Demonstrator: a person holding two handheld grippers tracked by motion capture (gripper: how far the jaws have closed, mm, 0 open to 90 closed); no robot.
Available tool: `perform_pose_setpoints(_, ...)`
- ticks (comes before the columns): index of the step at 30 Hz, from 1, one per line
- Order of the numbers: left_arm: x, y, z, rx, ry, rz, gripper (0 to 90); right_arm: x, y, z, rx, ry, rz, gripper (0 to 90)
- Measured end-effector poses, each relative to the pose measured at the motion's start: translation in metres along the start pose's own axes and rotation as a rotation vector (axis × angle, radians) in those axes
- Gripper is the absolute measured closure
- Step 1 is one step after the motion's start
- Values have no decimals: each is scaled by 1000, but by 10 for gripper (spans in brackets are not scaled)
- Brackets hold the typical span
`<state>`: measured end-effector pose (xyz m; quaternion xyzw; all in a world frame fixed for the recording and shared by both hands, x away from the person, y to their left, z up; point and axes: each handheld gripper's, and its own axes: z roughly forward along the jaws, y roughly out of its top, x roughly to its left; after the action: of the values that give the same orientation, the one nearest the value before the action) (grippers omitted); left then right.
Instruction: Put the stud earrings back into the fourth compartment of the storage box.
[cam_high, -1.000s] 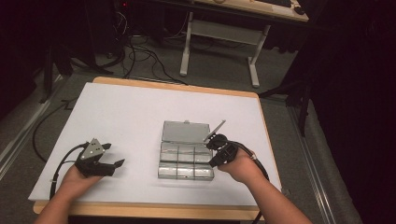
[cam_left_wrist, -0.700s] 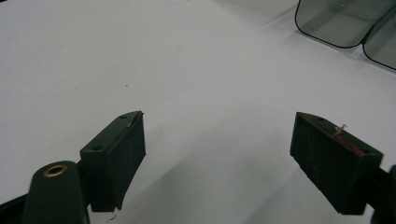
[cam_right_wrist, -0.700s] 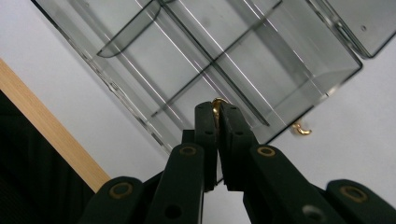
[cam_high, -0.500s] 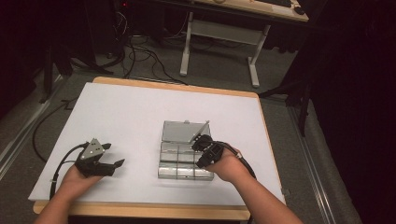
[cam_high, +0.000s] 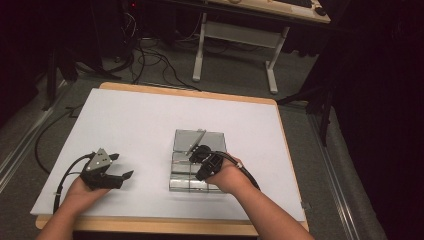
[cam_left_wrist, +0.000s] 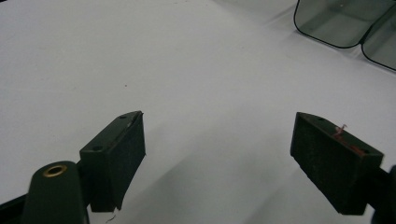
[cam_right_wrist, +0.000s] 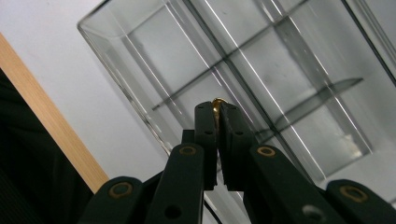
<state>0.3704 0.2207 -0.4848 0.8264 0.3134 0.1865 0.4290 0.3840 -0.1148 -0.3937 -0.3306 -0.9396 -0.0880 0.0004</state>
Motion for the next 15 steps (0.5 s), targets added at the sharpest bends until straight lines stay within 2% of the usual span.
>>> perform_pose_setpoints(15,0,0,0,-1,-1,2,186,15,20,10,5,15,-52,877)
